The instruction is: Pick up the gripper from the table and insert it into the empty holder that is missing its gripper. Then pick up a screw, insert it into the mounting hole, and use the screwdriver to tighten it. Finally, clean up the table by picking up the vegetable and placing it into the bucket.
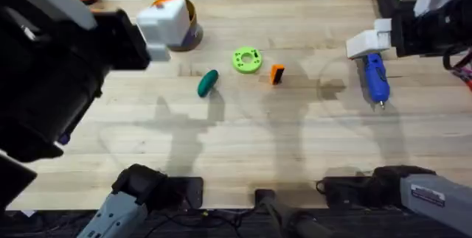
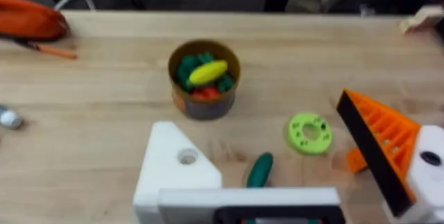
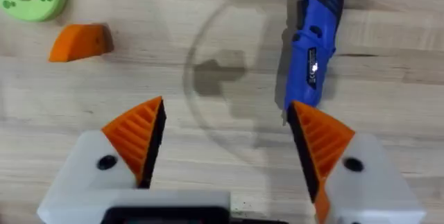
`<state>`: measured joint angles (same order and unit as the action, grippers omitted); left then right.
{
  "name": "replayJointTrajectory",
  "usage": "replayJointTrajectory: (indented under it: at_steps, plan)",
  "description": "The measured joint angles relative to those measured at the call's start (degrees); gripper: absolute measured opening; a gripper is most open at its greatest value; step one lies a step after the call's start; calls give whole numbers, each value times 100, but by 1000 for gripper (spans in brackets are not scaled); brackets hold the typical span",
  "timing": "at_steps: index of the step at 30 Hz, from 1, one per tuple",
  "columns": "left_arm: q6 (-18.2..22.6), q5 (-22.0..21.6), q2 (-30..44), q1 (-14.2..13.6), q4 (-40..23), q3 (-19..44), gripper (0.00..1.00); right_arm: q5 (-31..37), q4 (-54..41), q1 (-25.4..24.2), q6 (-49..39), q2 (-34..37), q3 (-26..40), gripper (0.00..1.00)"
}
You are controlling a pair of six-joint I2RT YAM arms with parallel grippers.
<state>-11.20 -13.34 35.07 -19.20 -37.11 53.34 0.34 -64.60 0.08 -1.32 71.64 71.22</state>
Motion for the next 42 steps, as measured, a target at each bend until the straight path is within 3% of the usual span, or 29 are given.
replayJointTrajectory:
  at_steps: [5,8,14,22,31,42]
  plan:
    - [0,24,-31,52,488,-16,986,0,0,0,0,0,0,992]
    - [1,244,-257,267,867,-225,985,0,0,0,0,0,0,994]
    - [134,1188,-1197,949,2505,-1398,986,0,0,0,0,0,0,994]
    - [85,2353,-2046,1409,4103,-3177,985,0,0,0,0,0,0,994]
    - [-48,3736,-2893,1664,4267,-3853,986,0,0,0,0,0,0,994]
    - [-285,4121,-3476,1744,4373,-4329,986,0,0,0,0,0,0,994]
